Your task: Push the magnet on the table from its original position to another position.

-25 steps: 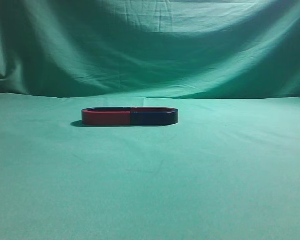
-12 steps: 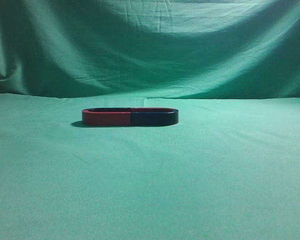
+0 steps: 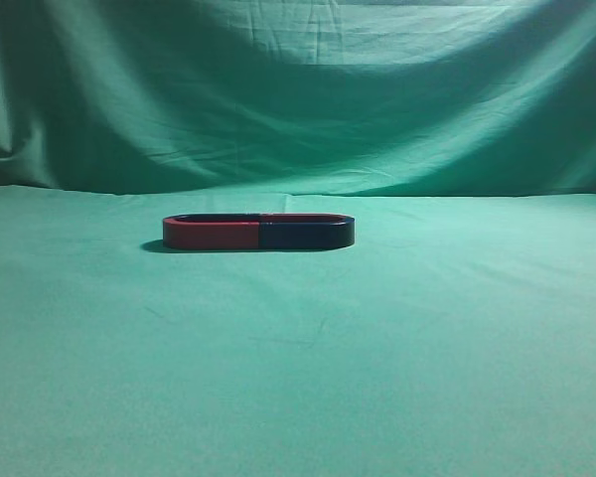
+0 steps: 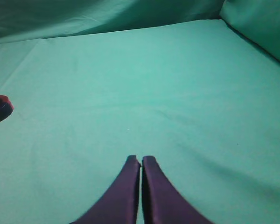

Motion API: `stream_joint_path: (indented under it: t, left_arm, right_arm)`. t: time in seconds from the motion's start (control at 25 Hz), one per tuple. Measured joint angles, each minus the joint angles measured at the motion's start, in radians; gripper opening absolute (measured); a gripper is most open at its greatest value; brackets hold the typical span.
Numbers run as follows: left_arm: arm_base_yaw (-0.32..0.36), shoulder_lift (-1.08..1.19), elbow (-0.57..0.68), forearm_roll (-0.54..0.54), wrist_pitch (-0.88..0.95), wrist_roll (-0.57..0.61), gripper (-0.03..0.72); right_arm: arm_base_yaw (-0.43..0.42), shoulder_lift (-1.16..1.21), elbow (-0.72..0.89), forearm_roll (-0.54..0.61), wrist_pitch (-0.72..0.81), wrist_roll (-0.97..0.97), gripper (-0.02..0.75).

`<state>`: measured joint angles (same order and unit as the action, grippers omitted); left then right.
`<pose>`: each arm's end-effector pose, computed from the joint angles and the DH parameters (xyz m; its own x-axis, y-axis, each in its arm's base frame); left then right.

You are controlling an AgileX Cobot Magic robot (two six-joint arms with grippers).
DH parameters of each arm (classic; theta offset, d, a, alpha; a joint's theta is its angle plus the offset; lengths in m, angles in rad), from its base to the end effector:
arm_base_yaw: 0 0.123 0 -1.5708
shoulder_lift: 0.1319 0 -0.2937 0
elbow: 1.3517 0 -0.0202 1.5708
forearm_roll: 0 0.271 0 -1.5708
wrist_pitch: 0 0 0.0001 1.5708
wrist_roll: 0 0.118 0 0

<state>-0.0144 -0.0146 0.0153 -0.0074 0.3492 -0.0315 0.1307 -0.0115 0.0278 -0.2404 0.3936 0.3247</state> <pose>0.0905 -0.0016 0.1702 -0.2601 -0.0347 -0.9650 0.0069 0.9993 -0.0378 0.0897 0.0009 0.1614 -0.3077 0.0619 -0.9495 -0.0124 0.9975 0.0690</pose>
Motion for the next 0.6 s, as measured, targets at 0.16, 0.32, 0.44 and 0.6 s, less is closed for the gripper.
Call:
stream_joint_path:
  t: [0.16,0.32,0.44,0.6]
  left_arm:
    - [0.0,0.0,0.0,0.0,0.0,0.0,0.372]
    - [0.0,0.0,0.0,0.0,0.0,0.0,0.372]
    - [0.0,0.0,0.0,0.0,0.0,0.0,0.372]
    - [0.0,0.0,0.0,0.0,0.0,0.0,0.372]
  right_arm:
    - [0.0,0.0,0.0,0.0,0.0,0.002,0.0]
    - [0.0,0.0,0.0,0.0,0.0,0.002,0.0]
    - [0.0,0.0,0.0,0.0,0.0,0.002,0.0]
    - [0.0,0.0,0.0,0.0,0.0,0.002,0.0]
